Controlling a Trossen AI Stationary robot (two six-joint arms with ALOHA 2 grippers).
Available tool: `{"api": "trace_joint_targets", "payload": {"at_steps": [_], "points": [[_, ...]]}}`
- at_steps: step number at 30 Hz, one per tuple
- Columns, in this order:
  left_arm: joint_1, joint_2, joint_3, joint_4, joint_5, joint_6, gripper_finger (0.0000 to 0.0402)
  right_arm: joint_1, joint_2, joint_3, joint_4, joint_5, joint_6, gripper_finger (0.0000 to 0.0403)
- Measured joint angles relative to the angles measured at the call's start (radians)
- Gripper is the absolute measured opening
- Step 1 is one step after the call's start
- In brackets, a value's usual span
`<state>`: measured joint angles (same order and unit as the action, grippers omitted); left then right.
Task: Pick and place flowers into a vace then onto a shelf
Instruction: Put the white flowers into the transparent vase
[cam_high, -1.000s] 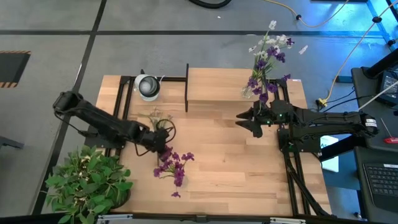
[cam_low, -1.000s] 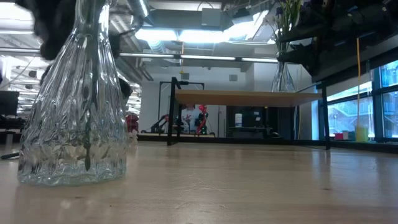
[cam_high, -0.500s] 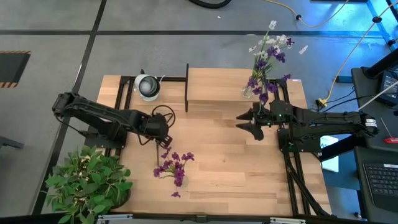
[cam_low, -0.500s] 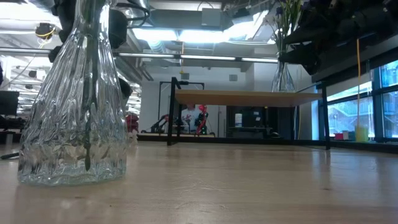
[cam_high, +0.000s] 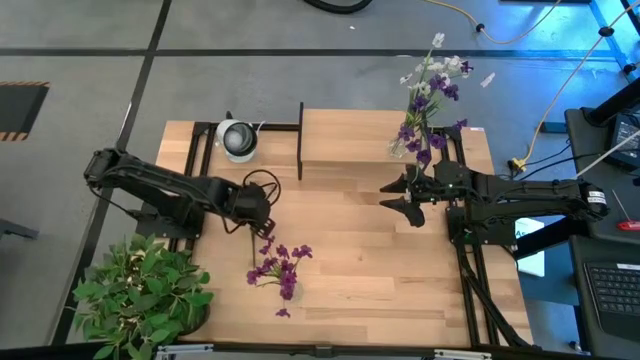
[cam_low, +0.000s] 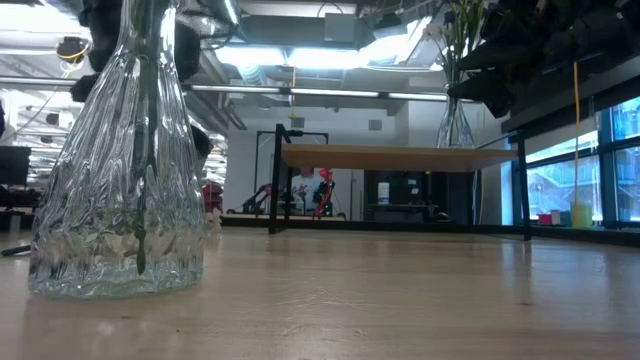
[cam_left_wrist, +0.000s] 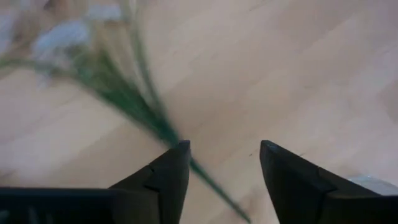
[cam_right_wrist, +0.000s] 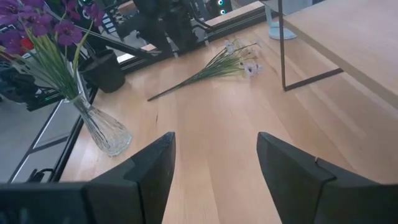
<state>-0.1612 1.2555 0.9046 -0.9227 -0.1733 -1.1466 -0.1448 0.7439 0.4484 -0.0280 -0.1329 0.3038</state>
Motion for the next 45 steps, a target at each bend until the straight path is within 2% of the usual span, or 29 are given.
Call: {"api": "trace_joint_targets", "payload": {"at_steps": [4, 9, 20, 28, 33, 41, 45], "points": [[0.000, 0.009, -0.027, -0.080, -0.004, -0.119, 0.0197, 0.000, 0.000, 0.000, 0.000, 0.000, -0.012, 0.0228], [0.000, 0.040, -0.059, -0.051, -0.018, -0.220, 0.0194, 0.000, 0.000, 0.000, 0.000, 0.000, -0.024, 0.0228], [0.028, 0.217, -0.064, -0.046, -0.027, -0.360, 0.0194, 0.000, 0.000, 0.000, 0.000, 0.000, -0.025, 0.0228], [0.098, 0.308, -0.064, 0.090, 0.047, -0.290, 0.0194, 0.000, 0.000, 0.000, -0.001, 0.000, -0.025, 0.0228], [0.132, 0.374, -0.063, 0.082, 0.106, -0.271, 0.0193, 0.000, 0.000, 0.000, -0.008, -0.002, -0.023, 0.0228], [0.125, 0.371, -0.064, 0.087, 0.107, -0.263, 0.0193, 0.000, 0.000, 0.000, -0.023, -0.019, -0.023, 0.0228], [0.124, 0.371, -0.064, 0.087, 0.137, -0.226, 0.0178, 0.000, 0.000, 0.000, -0.023, -0.019, -0.024, 0.0228]]}}
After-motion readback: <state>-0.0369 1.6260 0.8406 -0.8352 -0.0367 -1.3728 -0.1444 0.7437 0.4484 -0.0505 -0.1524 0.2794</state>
